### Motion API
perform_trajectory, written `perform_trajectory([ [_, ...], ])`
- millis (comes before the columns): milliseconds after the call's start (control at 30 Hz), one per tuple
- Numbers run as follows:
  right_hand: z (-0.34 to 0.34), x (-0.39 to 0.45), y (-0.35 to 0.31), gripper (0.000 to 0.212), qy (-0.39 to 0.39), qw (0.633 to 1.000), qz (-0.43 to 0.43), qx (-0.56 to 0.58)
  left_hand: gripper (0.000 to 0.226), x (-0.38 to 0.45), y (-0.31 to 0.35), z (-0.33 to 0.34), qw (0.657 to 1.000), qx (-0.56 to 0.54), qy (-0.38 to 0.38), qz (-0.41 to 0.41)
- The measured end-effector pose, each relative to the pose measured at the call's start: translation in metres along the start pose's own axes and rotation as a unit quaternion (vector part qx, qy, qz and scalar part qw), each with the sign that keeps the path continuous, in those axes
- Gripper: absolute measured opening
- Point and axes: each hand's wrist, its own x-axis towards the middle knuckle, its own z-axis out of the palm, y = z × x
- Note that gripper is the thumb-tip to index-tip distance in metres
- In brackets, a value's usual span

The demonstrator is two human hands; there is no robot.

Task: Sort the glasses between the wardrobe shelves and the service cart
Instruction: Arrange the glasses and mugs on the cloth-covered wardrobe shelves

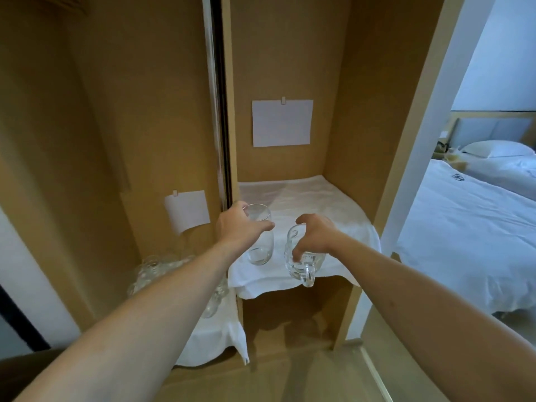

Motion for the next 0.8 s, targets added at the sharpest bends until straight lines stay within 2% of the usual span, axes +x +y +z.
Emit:
perform_trajectory([
  [200, -0.015, 0.043, 0.025, 0.106, -0.010, 0.999, 0.007, 0.036, 0.087, 0.037, 0.016, 0.029, 1.000, 0.015, -0.016, 0.004],
  [400, -0.026, 0.112, 0.032, 0.107, -0.014, 1.000, 0.009, 0.022, 0.087, 0.099, 0.018, 0.066, 1.000, -0.008, -0.015, 0.006],
  [600, -0.034, 0.200, 0.032, 0.109, -0.015, 1.000, 0.024, 0.011, 0.073, 0.179, 0.008, 0.107, 0.999, -0.037, -0.024, -0.010],
  [800, -0.035, 0.274, 0.038, 0.107, -0.021, 0.998, 0.034, 0.039, 0.092, 0.254, -0.007, 0.140, 0.999, -0.009, -0.040, -0.017],
])
